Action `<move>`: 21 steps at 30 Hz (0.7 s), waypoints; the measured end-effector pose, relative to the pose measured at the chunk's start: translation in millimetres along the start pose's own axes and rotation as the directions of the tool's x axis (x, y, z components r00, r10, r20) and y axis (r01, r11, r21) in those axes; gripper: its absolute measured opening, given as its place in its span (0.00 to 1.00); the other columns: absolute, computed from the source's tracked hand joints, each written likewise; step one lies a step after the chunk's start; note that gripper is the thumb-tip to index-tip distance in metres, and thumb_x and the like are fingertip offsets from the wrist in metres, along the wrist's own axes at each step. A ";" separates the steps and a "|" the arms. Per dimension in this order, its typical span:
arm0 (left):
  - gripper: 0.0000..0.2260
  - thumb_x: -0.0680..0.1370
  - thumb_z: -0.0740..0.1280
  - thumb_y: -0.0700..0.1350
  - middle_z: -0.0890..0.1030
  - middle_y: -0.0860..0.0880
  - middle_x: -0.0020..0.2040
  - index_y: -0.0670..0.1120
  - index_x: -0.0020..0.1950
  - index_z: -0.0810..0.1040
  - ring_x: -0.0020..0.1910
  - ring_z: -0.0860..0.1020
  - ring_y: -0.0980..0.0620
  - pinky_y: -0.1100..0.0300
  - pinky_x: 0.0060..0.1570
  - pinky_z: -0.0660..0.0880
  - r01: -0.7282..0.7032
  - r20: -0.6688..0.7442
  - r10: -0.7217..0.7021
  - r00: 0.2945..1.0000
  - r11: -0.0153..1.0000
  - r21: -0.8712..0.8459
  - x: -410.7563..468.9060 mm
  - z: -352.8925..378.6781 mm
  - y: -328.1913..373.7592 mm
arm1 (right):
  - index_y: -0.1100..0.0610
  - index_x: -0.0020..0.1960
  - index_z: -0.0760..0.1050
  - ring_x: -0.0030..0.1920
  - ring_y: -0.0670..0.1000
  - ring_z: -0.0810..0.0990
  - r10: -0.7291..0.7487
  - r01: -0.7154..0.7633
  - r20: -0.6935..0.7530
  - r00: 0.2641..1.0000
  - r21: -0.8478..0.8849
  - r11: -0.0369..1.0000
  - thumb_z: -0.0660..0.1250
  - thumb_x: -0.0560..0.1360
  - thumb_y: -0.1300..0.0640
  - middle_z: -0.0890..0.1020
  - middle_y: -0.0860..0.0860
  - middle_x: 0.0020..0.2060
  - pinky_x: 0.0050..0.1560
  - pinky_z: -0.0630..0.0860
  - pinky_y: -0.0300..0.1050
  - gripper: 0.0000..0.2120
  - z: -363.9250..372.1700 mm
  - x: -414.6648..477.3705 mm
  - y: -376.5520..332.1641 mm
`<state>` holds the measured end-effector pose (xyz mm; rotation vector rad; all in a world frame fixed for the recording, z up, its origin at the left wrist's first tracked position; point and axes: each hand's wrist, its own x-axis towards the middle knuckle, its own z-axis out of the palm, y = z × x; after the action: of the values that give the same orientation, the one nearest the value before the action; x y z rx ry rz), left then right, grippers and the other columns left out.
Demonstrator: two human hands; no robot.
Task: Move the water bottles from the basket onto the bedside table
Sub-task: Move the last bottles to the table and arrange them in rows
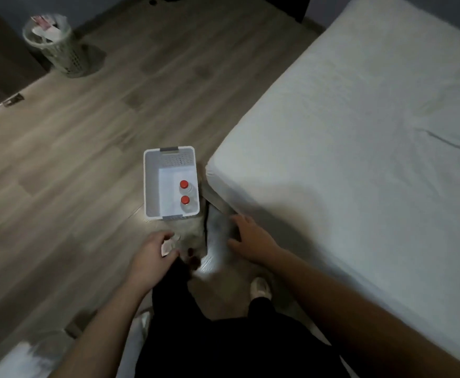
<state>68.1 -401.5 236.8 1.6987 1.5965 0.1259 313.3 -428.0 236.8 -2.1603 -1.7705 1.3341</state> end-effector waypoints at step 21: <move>0.24 0.74 0.68 0.49 0.68 0.46 0.65 0.52 0.69 0.66 0.57 0.75 0.46 0.49 0.51 0.77 -0.584 0.543 0.359 0.759 0.744 0.324 381.9 54.9 -103.2 | 0.49 0.70 0.61 0.54 0.51 0.77 0.529 -0.445 -0.092 0.844 0.432 0.785 0.62 0.77 0.46 0.75 0.52 0.60 0.52 0.74 0.45 0.24 166.2 309.5 -47.2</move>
<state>93.9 -100.9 -24.8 2.3027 0.8326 -0.4211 164.5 -235.2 -20.6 -2.4794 -0.7846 1.3300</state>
